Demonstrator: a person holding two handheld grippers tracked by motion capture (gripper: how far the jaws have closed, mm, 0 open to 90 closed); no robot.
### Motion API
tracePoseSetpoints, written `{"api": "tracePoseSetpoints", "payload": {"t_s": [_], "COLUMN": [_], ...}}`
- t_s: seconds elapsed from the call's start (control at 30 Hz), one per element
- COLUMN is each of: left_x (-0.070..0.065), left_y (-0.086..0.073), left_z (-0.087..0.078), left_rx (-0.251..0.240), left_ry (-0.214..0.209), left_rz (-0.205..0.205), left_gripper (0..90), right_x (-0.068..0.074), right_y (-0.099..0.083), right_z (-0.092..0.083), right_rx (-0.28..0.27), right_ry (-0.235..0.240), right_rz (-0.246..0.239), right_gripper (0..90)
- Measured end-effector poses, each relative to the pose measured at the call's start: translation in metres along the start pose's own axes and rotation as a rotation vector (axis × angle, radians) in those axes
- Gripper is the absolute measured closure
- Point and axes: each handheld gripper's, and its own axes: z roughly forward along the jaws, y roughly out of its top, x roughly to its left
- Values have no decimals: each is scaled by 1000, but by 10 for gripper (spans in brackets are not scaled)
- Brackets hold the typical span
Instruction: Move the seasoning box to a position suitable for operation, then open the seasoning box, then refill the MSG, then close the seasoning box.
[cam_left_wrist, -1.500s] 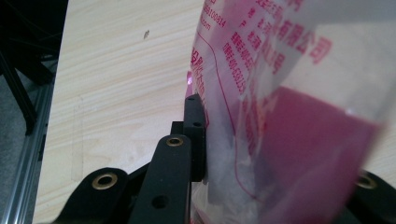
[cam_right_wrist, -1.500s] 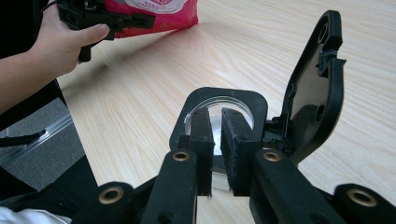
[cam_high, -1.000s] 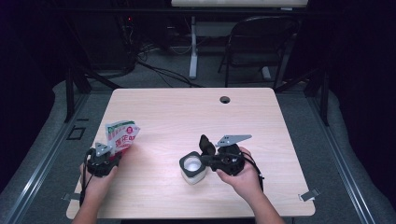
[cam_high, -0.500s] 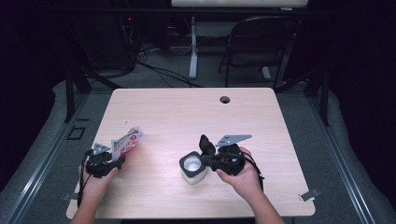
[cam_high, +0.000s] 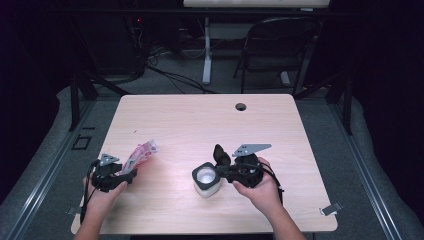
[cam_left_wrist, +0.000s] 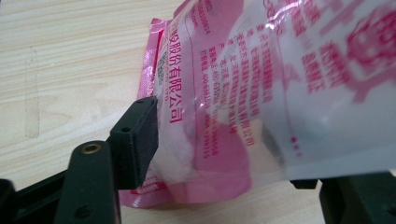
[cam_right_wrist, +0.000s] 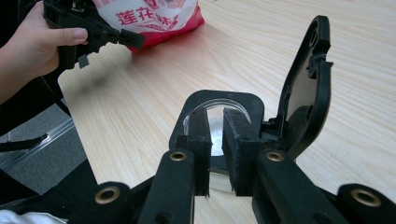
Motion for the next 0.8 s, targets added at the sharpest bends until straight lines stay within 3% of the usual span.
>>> {"api": "tracePoseSetpoints", "payload": {"t_s": [0.4, 0.63, 0.8], "left_x": [-11, -19, -25], "left_y": [0, 1, -2], "left_z": [-6, -9, -13], "left_rx": [22, 31, 26], "left_ry": [-43, -42, -74], "left_rz": [22, 29, 39], "left_gripper": [296, 296, 280], "right_x": [-1, 1, 1], "right_y": [1, 2, 3], "right_z": [-3, -5, -7], "right_rx": [-6, -7, -10], "right_ry": [-3, 9, 16], "right_rz": [4, 14, 18], "right_gripper": [807, 774, 754]}}
